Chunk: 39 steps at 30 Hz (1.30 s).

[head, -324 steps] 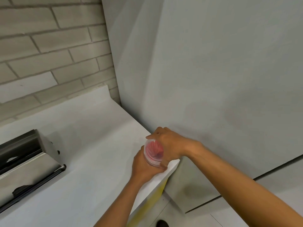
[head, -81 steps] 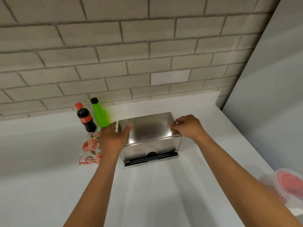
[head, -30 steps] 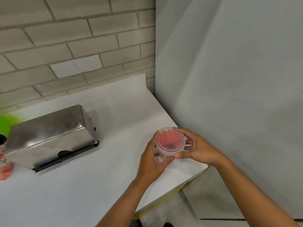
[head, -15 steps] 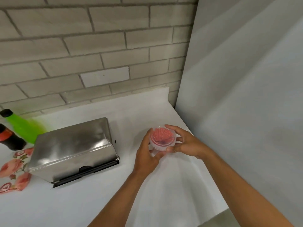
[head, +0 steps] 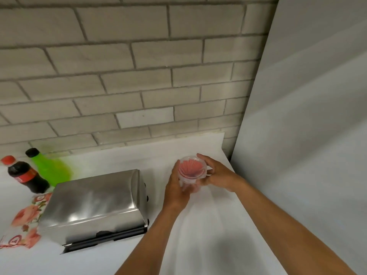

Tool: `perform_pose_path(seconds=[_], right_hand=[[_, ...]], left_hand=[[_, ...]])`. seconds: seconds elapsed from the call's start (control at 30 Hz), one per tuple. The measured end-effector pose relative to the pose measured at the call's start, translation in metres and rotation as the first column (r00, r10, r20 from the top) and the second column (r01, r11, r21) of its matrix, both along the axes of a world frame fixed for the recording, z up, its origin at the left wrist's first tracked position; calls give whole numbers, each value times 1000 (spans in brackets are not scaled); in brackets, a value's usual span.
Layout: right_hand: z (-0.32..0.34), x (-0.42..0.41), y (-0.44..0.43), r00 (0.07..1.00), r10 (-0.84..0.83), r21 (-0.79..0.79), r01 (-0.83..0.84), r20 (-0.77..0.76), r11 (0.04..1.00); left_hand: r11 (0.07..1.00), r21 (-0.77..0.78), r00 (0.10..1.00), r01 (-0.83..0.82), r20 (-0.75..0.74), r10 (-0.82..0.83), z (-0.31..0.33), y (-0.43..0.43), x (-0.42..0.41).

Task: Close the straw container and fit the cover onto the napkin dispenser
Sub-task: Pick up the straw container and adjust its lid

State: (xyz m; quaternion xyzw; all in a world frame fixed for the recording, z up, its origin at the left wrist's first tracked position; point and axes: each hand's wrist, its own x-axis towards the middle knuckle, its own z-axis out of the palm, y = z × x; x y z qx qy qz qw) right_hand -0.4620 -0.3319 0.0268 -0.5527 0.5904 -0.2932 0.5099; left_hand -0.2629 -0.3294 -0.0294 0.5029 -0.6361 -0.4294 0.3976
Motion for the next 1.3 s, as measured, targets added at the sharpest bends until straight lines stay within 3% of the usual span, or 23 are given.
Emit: perform_pose_path(seconds=[0.37, 0.93, 1.1, 1.3], right_hand=[[-1, -8, -65, 998, 62, -1, -62, 14, 998], [-12, -15, -100, 998, 68, -4, -68, -19, 998], [-12, -14, -95, 998, 55, -7, -55, -20, 998], [-10, -16, -69, 991, -5, -14, 3, -134, 1000]], left_hand=[[993, -111, 1000, -24, 15, 26, 11, -40, -8], [992, -90, 990, -88, 106, 97, 15, -69, -18], [995, -21, 991, -99, 90, 100, 17, -68, -18], [998, 7, 963, -61, 265, 57, 34, -46, -6]])
